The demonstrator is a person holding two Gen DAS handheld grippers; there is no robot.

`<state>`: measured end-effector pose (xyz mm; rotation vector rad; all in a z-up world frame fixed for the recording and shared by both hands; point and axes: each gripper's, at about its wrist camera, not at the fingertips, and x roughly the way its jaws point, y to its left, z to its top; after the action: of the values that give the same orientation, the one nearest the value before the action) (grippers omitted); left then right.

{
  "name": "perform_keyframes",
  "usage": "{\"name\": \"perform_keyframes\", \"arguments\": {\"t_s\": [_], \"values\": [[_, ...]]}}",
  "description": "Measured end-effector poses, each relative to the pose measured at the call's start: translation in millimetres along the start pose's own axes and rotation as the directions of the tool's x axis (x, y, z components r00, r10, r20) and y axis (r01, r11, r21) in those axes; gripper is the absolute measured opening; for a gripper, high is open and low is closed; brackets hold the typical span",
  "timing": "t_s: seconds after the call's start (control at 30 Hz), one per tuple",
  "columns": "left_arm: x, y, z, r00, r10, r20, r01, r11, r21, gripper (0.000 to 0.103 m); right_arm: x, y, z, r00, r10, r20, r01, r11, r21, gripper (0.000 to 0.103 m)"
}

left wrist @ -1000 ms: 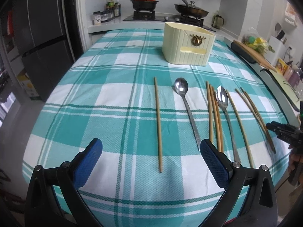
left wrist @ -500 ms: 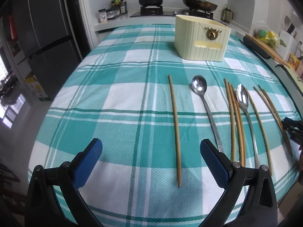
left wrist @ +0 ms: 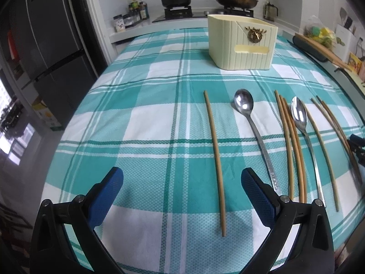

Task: Organize utensils
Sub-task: 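Lower right tool onto a bamboo chopstick while left tool lowers onto the lone chopstick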

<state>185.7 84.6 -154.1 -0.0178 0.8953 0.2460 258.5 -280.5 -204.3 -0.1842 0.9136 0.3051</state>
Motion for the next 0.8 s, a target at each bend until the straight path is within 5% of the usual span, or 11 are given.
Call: {"name": "perform_keyframes", "arguments": {"t_s": [0.2,0.37,0.47,0.7,0.8], "values": [[26.5,9.1,19.0,0.982,-0.167,-0.084,0.168,0.986,-0.002,0.103,0.5,0.0,1.8,1.000,0.005,-0.013,-0.005,1.000,-0.002,0.044],[55.8,-13.2,36.7,0.980,-0.149,-0.132,0.162,0.982,0.097,0.099,5.2,-5.3,12.9,0.995,0.044,-0.088,-0.047,0.998,-0.032,0.044],[74.5,-15.8,46.8,0.974,-0.146,-0.172,0.165,0.981,0.103,0.087,10.0,-8.3,20.0,0.988,0.062,-0.141,-0.071,0.996,-0.057,0.044],[107.1,-14.6,66.9,0.953,-0.167,-0.254,0.199,0.975,0.104,0.080,36.1,-9.6,52.1,0.977,0.069,-0.201,-0.097,0.987,-0.129,0.040],[115.0,-16.3,82.2,0.948,-0.166,-0.272,0.204,0.972,0.119,0.063,53.7,-8.8,73.5,0.974,0.074,-0.214,-0.108,0.983,-0.151,0.031]]}}
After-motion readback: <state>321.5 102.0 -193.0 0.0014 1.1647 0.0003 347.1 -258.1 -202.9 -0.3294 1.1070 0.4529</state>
